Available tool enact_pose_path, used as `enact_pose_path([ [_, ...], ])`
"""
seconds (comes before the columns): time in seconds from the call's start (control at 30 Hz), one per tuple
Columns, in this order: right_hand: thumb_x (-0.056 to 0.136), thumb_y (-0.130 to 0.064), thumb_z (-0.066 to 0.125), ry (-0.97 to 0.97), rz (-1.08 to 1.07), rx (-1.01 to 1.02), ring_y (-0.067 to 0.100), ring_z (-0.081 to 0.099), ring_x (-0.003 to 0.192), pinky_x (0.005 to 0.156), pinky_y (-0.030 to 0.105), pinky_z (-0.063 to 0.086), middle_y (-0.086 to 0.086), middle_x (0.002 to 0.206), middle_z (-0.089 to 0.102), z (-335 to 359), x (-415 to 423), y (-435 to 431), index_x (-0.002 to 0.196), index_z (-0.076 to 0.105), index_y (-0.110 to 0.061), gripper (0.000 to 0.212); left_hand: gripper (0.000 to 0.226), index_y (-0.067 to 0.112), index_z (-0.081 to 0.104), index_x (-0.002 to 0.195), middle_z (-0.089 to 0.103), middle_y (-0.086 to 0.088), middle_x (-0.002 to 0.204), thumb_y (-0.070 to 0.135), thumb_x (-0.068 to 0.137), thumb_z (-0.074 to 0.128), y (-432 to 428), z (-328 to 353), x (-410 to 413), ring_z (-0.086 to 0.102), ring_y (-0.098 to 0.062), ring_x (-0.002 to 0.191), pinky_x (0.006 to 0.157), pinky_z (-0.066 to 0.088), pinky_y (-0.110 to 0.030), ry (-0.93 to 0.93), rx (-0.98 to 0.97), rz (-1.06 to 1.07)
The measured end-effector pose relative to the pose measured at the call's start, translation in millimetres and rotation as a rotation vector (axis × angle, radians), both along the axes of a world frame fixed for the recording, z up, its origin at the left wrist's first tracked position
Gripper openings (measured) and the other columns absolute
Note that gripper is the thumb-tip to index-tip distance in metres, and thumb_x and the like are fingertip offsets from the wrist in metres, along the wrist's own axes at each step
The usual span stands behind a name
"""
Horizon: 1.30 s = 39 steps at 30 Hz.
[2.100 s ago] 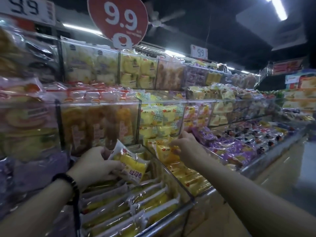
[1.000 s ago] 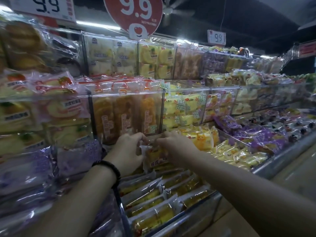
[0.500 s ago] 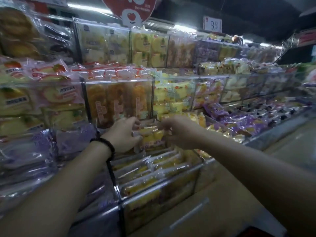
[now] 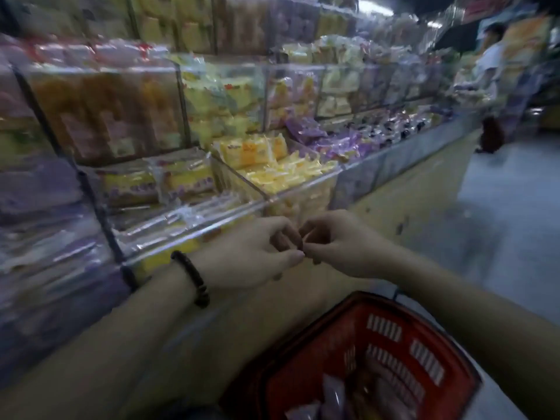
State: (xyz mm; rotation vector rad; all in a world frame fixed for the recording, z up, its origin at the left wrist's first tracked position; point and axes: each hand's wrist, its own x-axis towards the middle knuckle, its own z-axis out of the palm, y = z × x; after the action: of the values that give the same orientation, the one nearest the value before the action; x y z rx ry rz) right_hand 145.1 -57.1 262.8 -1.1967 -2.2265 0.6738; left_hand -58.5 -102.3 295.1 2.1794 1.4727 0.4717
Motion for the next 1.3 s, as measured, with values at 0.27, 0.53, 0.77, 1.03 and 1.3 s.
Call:
enact_pose_path([
  [0.27,0.099,-0.038,0.069,-0.249,-0.158,-0.358,0.005,0.071,0.080,0.070,0.028,0.058,-0.013,0.090,0.075,-164.5,73.9,-8.1,0.102,0.078,-0.029,0.013,0.038,0.026,0.059,0.128,0.069,0.009,0.107,0.051,0.099,0.063,40.5,-190.4,54.9,0.067,-0.013,0.095,0.074,0.051,-0.025,0.293,-0.400,-0.081],
  [0.53,0.094,-0.032,0.075,-0.449,-0.288,-0.713,0.023,0.075,0.081,0.063,0.034,0.062,0.009,0.097,0.077,-307.7,110.9,16.0,0.102,0.077,-0.013,0.022,0.028,0.014,0.072,0.119,0.079,-0.004,0.105,0.034,0.101,0.063,77.8,-301.0,61.8,0.075,-0.016,0.080,0.079,0.058,-0.030,0.484,-0.551,-0.161],
  [0.77,0.080,-0.037,0.086,-0.876,-0.102,-0.776,0.028,0.068,0.112,0.088,0.029,0.053,0.008,0.120,0.071,-390.9,99.9,21.6,0.117,0.072,-0.011,0.048,0.035,0.020,0.068,0.128,0.070,-0.006,0.129,0.035,0.097,0.067,81.0,-337.1,82.6,0.064,-0.026,0.120,0.093,0.047,-0.028,0.559,-0.498,-0.266],
  [1.03,0.074,-0.043,0.092,-1.128,0.068,-0.863,0.029,0.063,0.126,0.109,0.039,0.051,0.009,0.139,0.065,-444.6,87.9,16.7,0.135,0.067,-0.009,0.074,0.030,0.019,0.069,0.129,0.070,-0.004,0.131,0.028,0.101,0.060,77.2,-343.2,78.1,0.063,-0.023,0.121,0.082,0.040,-0.022,0.568,-0.537,-0.315],
  [1.3,0.084,-0.047,0.083,-1.137,0.094,-0.862,0.030,0.064,0.122,0.101,0.038,0.054,0.008,0.135,0.067,-442.8,90.3,20.9,0.132,0.068,-0.008,0.064,0.037,0.021,0.068,0.134,0.068,-0.004,0.135,0.039,0.103,0.059,77.6,-341.7,78.1,0.062,-0.022,0.123,0.080,0.038,-0.020,0.576,-0.588,-0.311],
])
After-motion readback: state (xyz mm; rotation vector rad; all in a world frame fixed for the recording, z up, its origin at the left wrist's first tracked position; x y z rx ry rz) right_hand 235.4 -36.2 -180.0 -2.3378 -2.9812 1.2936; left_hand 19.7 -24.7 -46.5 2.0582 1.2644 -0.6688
